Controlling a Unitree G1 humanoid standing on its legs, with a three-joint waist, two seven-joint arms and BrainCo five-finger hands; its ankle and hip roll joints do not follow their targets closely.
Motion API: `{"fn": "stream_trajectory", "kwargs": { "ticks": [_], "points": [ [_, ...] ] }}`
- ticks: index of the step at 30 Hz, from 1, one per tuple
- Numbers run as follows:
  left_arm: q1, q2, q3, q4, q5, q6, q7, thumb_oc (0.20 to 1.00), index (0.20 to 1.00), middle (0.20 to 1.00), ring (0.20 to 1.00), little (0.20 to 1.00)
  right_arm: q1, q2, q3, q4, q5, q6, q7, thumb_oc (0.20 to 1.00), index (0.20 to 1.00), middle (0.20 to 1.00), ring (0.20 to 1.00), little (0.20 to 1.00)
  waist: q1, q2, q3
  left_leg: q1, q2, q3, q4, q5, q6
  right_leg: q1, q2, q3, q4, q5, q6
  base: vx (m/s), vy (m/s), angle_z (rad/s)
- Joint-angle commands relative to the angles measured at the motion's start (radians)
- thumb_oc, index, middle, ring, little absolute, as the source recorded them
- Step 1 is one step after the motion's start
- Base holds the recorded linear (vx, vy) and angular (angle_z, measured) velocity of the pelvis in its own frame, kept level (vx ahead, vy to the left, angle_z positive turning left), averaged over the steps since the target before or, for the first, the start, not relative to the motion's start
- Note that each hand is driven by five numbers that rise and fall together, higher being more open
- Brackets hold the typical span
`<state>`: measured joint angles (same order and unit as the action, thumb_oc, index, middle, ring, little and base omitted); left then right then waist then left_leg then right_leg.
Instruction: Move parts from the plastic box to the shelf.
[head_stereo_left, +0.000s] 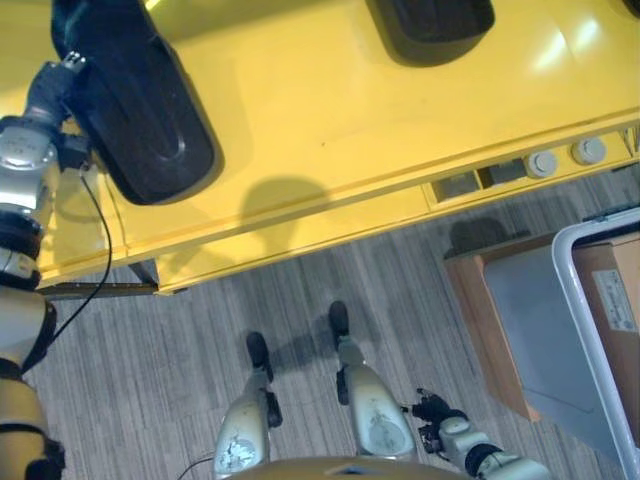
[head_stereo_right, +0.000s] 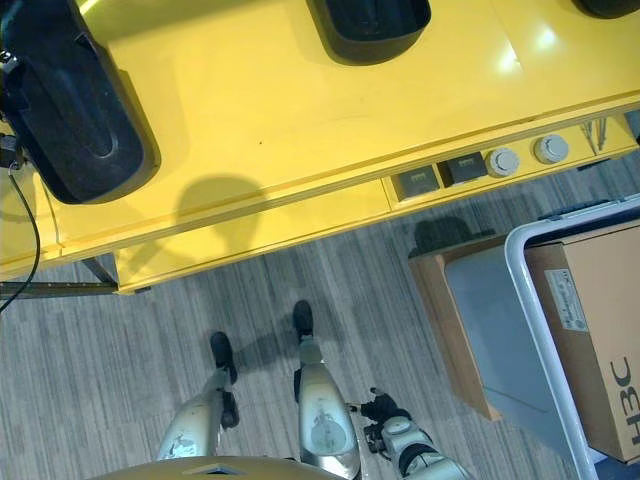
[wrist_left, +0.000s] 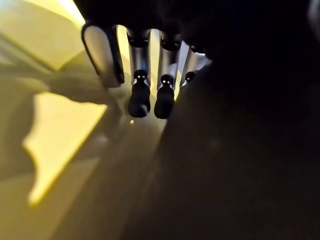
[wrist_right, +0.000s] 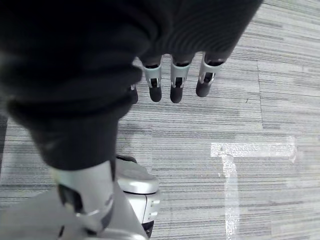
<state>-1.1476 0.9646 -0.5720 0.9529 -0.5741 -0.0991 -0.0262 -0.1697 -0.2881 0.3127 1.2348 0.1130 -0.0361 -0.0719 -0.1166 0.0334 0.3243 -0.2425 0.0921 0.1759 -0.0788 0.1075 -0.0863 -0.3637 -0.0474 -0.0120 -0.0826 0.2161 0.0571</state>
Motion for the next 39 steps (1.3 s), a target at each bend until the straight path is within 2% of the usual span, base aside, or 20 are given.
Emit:
{"fn": "stream_trajectory", "kwargs": {
  "ticks": [1, 3, 4, 8, 18, 19, 21, 22, 23, 29, 37, 39],
  "points": [
    [-0.084, 0.037, -0.042, 0.038, 0.044, -0.026, 0.009, 0.2, 0.2, 0.2, 0.2, 0.2, -0.011, 0.018, 0.052, 0.004, 0.037, -0.011, 0.011, 1.0, 1.0, 1.0, 1.0, 1.0, -0.013, 0.006, -0.015, -0.025, 0.049, -0.127, -0.008, 0.035, -0.049, 0.03, -0.075, 0.021, -0.005, -0.028, 0.115, 0.0, 0.0, 0.0],
    [-0.106, 0.038, -0.058, 0.046, 0.054, -0.028, 0.012, 0.2, 0.2, 0.2, 0.2, 0.2, -0.014, 0.021, 0.052, 0.002, 0.043, -0.015, 0.014, 1.0, 1.0, 1.0, 1.0, 1.0, -0.015, 0.006, -0.01, -0.035, 0.049, -0.128, -0.008, 0.037, -0.05, 0.019, -0.077, 0.022, -0.005, -0.024, 0.116, 0.0, 0.0, 0.0],
    [-0.142, 0.048, -0.103, 0.056, 0.1, -0.027, 0.003, 0.2, 0.2, 0.2, 0.2, 0.2, -0.013, 0.021, 0.055, 0.002, 0.049, -0.017, 0.016, 1.0, 1.0, 1.0, 1.0, 1.0, -0.017, 0.005, -0.007, -0.041, 0.048, -0.127, -0.008, 0.039, -0.05, 0.012, -0.076, 0.023, -0.005, -0.021, 0.118, 0.0, 0.0, 0.0],
    [-0.19, 0.061, -0.169, 0.086, 0.188, -0.024, -0.002, 0.2, 0.2, 0.2, 0.2, 0.2, -0.006, 0.022, 0.063, 0.001, 0.054, -0.02, 0.023, 1.0, 1.0, 1.0, 1.0, 1.0, -0.017, 0.006, -0.005, -0.043, 0.049, -0.119, -0.008, 0.04, -0.052, 0.007, -0.076, 0.028, -0.005, -0.019, 0.119, 0.0, 0.0, 0.0],
    [-0.208, 0.081, -0.229, 0.081, 0.282, -0.027, -0.012, 0.2, 0.2, 0.2, 0.2, 0.2, -0.006, 0.019, 0.067, 0.01, 0.059, -0.019, 0.036, 1.0, 1.0, 1.0, 1.0, 1.0, -0.02, 0.013, -0.016, -0.037, 0.048, -0.111, -0.008, 0.038, -0.053, 0.006, -0.077, 0.039, -0.005, -0.024, 0.117, 0.0, 0.0, 0.0],
    [-0.217, 0.073, -0.244, 0.12, 0.327, -0.016, -0.017, 0.2, 0.2, 0.2, 0.2, 0.2, -0.009, 0.022, 0.072, 0.01, 0.063, -0.022, 0.038, 1.0, 1.0, 1.0, 1.0, 1.0, -0.022, 0.014, -0.02, -0.036, 0.049, -0.109, -0.008, 0.037, -0.053, 0.006, -0.076, 0.04, -0.005, -0.025, 0.117, 0.02, -0.004, -0.07],
    [-0.222, 0.055, -0.235, 0.167, 0.343, -0.004, -0.006, 0.297, 0.297, 0.297, 0.297, 0.297, -0.012, 0.024, 0.076, 0.018, 0.059, -0.02, 0.04, 1.0, 1.0, 1.0, 1.0, 1.0, -0.021, 0.013, -0.021, -0.033, 0.05, -0.107, -0.008, 0.036, -0.053, 0.008, -0.076, 0.042, -0.005, -0.026, 0.117, 0.01, -0.009, -0.11],
    [-0.225, 0.047, -0.23, 0.176, 0.348, -0.002, -0.004, 0.539, 0.539, 0.539, 0.539, 0.539, -0.013, 0.025, 0.077, 0.02, 0.062, -0.018, 0.038, 1.0, 1.0, 1.0, 1.0, 1.0, -0.022, 0.013, -0.022, -0.033, 0.05, -0.108, -0.008, 0.036, -0.052, 0.009, -0.075, 0.043, -0.005, -0.027, 0.116, 0.0, -0.007, -0.06],
    [-0.226, 0.046, -0.228, 0.179, 0.359, -0.002, -0.002, 1.0, 1.0, 1.0, 1.0, 1.0, -0.012, 0.025, 0.078, 0.023, 0.061, -0.017, 0.038, 1.0, 1.0, 1.0, 1.0, 1.0, -0.022, 0.015, -0.023, -0.031, 0.05, -0.107, -0.008, 0.035, -0.053, 0.01, -0.075, 0.041, -0.005, -0.029, 0.116, 0.0, 0.0, 0.0],
    [-0.222, -0.031, -0.146, 0.288, 0.374, 0.041, 0.055, 1.0, 1.0, 1.0, 1.0, 1.0, -0.027, 0.027, 0.097, 0.051, 0.047, 0.002, 0.027, 1.0, 1.0, 1.0, 1.0, 1.0, -0.018, 0.022, -0.03, -0.01, 0.048, -0.112, -0.008, 0.032, -0.05, 0.036, -0.075, 0.037, -0.005, -0.04, 0.112, 0.0, 0.0, 0.0],
    [-0.185, -0.084, -0.045, 0.291, 0.359, 0.047, 0.137, 1.0, 1.0, 1.0, 1.0, 1.0, -0.011, 0.026, 0.101, 0.065, 0.013, 0.016, 0.026, 1.0, 1.0, 1.0, 1.0, 1.0, -0.01, 0.029, -0.065, 0.059, 0.05, -0.117, -0.008, 0.013, -0.045, 0.112, -0.076, 0.023, -0.005, -0.067, 0.105, 0.01, -0.002, 0.01],
    [-0.186, -0.096, -0.025, 0.29, 0.388, 0.048, 0.189, 1.0, 1.0, 1.0, 1.0, 1.0, -0.001, 0.024, 0.102, 0.065, -0.001, 0.017, 0.023, 1.0, 1.0, 1.0, 1.0, 1.0, -0.009, 0.027, -0.088, 0.086, 0.053, -0.117, -0.008, 0.004, -0.044, 0.141, -0.076, 0.017, -0.005, -0.078, 0.103, 0.06, -0.01, 0.01]
  ]
}}
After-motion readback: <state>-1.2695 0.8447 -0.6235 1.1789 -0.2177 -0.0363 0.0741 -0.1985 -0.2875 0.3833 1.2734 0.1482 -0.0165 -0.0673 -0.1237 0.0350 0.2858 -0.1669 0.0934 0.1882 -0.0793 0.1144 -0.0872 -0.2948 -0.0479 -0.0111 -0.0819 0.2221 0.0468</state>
